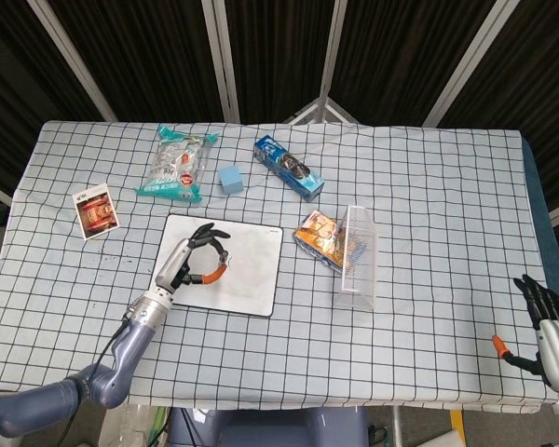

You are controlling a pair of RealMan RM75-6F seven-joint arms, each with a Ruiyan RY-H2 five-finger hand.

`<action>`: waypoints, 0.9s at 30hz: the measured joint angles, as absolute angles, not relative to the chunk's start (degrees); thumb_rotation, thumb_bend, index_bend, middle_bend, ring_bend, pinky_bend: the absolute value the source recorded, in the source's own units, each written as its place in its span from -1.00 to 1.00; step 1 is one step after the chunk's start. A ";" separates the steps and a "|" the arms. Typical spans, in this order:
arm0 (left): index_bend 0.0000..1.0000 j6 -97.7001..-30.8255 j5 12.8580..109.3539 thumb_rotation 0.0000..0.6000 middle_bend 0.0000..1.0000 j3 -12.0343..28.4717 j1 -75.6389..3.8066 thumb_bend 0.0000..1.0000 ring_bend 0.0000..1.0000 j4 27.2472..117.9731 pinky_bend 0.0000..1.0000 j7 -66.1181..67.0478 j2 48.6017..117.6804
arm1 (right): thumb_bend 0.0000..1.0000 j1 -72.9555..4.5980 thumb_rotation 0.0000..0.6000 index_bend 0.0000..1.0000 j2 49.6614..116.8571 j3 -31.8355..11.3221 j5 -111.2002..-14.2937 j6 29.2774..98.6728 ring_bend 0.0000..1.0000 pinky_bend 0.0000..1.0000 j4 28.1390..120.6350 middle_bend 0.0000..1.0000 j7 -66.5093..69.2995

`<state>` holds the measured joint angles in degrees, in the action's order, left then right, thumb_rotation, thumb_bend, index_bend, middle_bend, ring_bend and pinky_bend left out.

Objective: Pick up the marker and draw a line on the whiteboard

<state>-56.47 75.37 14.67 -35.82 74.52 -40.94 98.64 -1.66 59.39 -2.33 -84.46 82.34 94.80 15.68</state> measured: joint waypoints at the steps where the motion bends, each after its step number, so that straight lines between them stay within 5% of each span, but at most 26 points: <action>1: 0.55 -56.29 75.14 1.00 -0.50 14.97 -36.05 0.17 -0.90 74.11 -0.83 -40.90 98.72 | -0.40 -1.66 1.00 -1.00 59.40 -2.32 -84.45 82.30 -1.00 -1.00 94.75 -1.00 15.69; 27: 0.56 -50.57 73.17 1.00 -0.49 18.03 -43.45 0.17 -0.90 61.00 -0.83 -40.17 106.53 | -0.40 -2.05 1.00 -1.00 58.95 -2.52 -83.82 81.24 -1.00 -1.00 94.71 -1.00 16.96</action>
